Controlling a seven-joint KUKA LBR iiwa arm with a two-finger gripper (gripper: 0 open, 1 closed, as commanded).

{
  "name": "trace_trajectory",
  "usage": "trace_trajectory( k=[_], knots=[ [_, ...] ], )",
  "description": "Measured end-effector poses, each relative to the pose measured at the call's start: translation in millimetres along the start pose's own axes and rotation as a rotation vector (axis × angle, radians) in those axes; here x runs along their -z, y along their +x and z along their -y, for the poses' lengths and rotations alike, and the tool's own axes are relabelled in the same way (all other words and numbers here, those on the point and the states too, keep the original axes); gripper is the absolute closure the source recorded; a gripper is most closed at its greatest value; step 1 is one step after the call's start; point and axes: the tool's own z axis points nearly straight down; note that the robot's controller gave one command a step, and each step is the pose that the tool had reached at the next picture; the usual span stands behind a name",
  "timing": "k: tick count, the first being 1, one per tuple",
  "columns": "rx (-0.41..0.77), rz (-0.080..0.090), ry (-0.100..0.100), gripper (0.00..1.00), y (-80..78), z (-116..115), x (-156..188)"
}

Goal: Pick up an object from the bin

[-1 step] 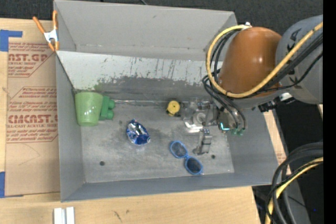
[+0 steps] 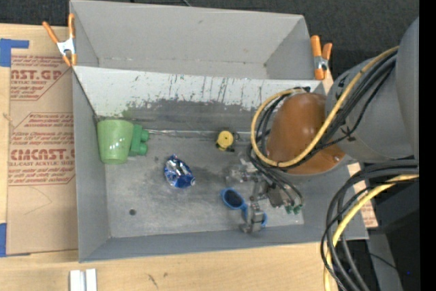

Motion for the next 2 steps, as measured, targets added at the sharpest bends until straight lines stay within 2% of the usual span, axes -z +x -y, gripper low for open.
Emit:
trace_trajectory(
  k=[1, 2],
  knots=[
    [-0.001, 0.003, 0.001, 1.00, -1.2, 0, 3],
    [-0.006, 0.013, 0.003, 1.00, -17.4, 8, 147]
  ],
)
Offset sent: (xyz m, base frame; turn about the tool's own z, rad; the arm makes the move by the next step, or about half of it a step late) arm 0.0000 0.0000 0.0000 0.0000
